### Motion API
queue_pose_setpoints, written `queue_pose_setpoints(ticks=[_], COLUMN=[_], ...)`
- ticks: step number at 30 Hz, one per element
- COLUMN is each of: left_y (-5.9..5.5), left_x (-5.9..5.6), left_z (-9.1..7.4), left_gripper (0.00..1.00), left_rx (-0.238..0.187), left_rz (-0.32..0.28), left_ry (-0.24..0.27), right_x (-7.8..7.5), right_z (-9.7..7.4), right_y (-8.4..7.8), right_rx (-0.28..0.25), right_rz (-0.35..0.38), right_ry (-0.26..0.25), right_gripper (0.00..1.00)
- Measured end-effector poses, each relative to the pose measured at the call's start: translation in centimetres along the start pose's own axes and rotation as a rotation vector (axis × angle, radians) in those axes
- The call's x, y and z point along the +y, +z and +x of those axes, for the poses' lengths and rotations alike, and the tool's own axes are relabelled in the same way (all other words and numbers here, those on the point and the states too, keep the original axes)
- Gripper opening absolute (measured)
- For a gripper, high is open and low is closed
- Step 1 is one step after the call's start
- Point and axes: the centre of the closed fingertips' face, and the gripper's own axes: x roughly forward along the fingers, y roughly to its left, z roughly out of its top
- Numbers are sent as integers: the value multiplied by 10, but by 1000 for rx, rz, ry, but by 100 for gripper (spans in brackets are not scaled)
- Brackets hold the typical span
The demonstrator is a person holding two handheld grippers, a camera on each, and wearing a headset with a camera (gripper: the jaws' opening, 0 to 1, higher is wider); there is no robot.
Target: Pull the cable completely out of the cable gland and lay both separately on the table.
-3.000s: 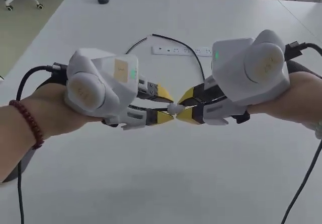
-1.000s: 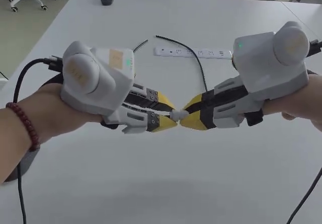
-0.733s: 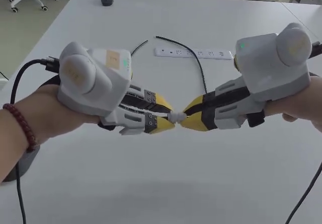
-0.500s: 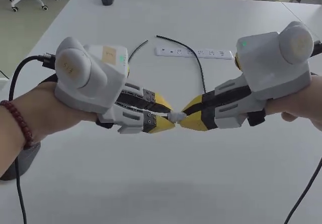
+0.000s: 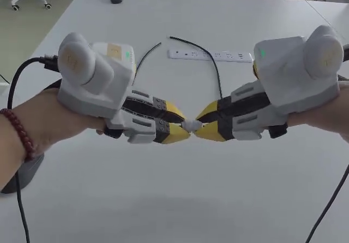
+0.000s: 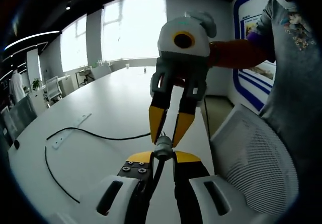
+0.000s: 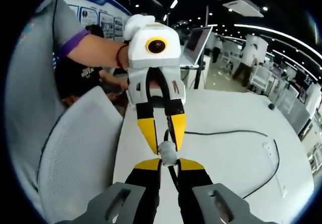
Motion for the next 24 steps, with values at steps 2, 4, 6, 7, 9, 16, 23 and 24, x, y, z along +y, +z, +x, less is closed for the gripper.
queue_pose_setpoints(ticks=[2, 4, 6, 7, 9, 16, 23, 24], left_y=[1, 2, 3, 3, 4, 8, 9, 9], left_x=[2, 4, 5, 6, 8, 11, 13, 12], left_z=[0, -1, -1, -1, -2, -4, -5, -5], left_gripper=[15, 15, 15, 15, 15, 15, 15, 15], left_rx=[-7, -19, -28, -29, -38, -64, -82, -85], left_rz=[-51, -68, -152, -187, -206, -374, -459, -463], left_ry=[2, 5, 8, 6, 11, 6, 0, -1], right_x=[-1, -2, -5, -5, -13, -15, -14, -15], right_z=[0, 0, -1, -1, 0, -3, -4, -5], right_y=[0, 1, 2, 2, 0, 4, 7, 7], right_rx=[10, 9, 12, 13, 11, 8, 14, 13], right_rz=[-34, -39, -86, -100, -116, -184, -269, -260], right_ry=[-15, -22, -45, -45, -57, -88, -123, -121], right_gripper=[6, 6, 7, 7, 7, 7, 7, 7])
